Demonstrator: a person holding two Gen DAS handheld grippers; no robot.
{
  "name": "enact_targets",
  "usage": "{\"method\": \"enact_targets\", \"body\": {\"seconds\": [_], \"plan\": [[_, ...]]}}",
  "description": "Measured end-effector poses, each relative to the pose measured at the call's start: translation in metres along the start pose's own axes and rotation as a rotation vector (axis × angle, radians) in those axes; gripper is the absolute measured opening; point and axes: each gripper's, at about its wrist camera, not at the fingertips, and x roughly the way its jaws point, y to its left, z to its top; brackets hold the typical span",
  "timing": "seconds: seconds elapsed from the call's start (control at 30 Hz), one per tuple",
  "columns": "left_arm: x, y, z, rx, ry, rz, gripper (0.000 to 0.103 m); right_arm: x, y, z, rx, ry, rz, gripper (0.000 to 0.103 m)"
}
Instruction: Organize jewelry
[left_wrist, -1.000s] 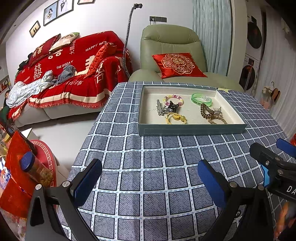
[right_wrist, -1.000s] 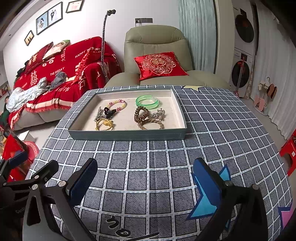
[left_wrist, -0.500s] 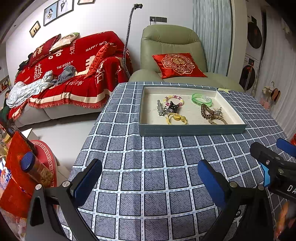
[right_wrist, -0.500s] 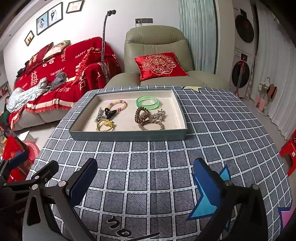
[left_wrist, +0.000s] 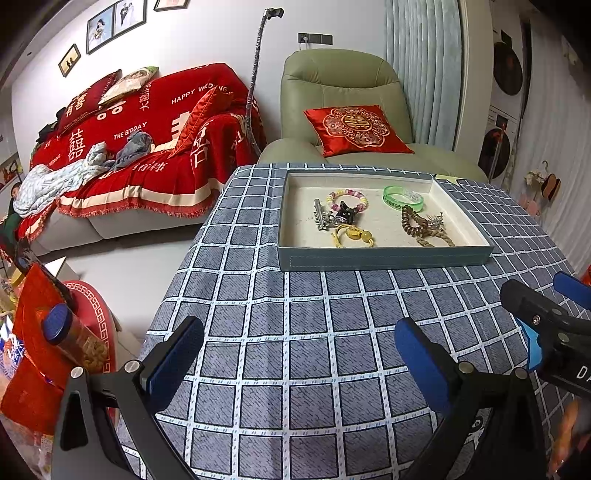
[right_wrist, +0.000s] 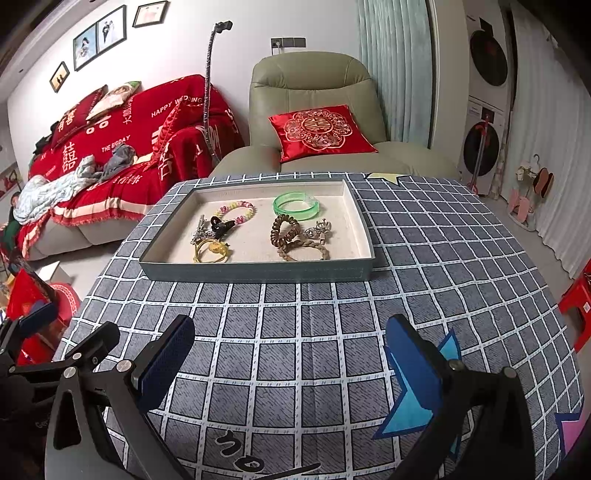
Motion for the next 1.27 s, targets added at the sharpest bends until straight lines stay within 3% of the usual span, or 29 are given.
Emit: {"method": "enact_targets", "body": {"seconds": [1.27], "plan": [[0.0018,-0.0011,-0.0025,0.021,0.016,-0.016,0.103,0.0010,-0.0022,0.0014,0.002,0.006,0.002,0.103]]}}
